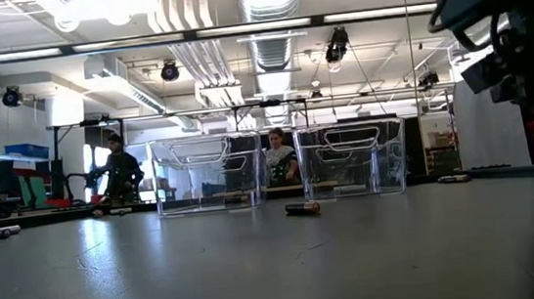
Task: Sort batteries
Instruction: Put the white battery into the right transparent bin
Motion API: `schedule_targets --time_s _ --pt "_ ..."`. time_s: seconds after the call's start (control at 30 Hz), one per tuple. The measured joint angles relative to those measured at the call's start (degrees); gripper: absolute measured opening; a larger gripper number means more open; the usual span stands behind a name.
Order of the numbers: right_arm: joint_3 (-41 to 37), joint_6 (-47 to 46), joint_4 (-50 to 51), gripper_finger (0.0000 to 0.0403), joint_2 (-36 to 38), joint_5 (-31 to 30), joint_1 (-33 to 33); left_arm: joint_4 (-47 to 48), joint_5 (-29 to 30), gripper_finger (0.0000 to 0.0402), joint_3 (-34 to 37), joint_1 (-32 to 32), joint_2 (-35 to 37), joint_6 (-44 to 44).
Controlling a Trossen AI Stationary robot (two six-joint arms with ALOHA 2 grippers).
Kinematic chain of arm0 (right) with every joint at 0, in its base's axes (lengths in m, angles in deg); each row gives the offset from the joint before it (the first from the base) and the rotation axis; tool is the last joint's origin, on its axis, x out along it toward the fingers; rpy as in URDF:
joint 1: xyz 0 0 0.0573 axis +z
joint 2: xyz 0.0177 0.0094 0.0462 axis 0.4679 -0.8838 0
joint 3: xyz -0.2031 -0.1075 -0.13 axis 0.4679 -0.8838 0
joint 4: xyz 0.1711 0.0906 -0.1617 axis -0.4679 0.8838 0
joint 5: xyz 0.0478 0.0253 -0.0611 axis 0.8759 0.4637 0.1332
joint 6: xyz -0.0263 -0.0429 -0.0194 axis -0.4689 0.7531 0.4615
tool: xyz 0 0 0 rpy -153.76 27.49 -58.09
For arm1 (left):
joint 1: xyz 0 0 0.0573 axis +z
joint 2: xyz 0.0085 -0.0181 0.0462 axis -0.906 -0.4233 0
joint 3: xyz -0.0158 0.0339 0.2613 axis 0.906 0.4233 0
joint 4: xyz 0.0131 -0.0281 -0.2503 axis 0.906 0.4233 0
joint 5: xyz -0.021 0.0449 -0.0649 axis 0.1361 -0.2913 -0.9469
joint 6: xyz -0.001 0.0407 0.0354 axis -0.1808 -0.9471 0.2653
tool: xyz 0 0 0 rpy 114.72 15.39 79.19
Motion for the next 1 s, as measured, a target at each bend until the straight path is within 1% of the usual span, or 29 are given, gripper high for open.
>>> schedule_targets --time_s 0.27,0.63,0.77,0.87,0.93,1.0 --pt "-1.89 -1.28 -6.75 0.0133 -4.43 0.91 0.0 0.44 0.0 0.019 0.0 0.0 0.01 1.44" --pt "-2.55 0.05 -9.74 0.0083 -11.85 1.33 0.0 0.87 0.0 0.019 0.0 0.0 -0.01 2.21" --pt "-2.62 0.13 -10.31 0.0058 -12.02 1.39 0.0 0.9 -0.54 0.019 0.0 0.0 -0.01 3.06" --pt "-1.91 0.63 -10.2 0.0039 -10.7 1.37 -0.25 1.62 -4.17 0.019 0.0 0.0 -0.01 4.16" --pt "-0.33 1.07 -9.27 0.0028 -9.86 1.23 -0.76 2.59 -5.84 0.019 0.0 -0.04 -0.15 4.72" --pt "2.73 1.61 -8.69 0.0021 -8.82 -0.97 -1.21 4.09 -6.56 0.019 0.02 -0.04 -0.21 5.68"
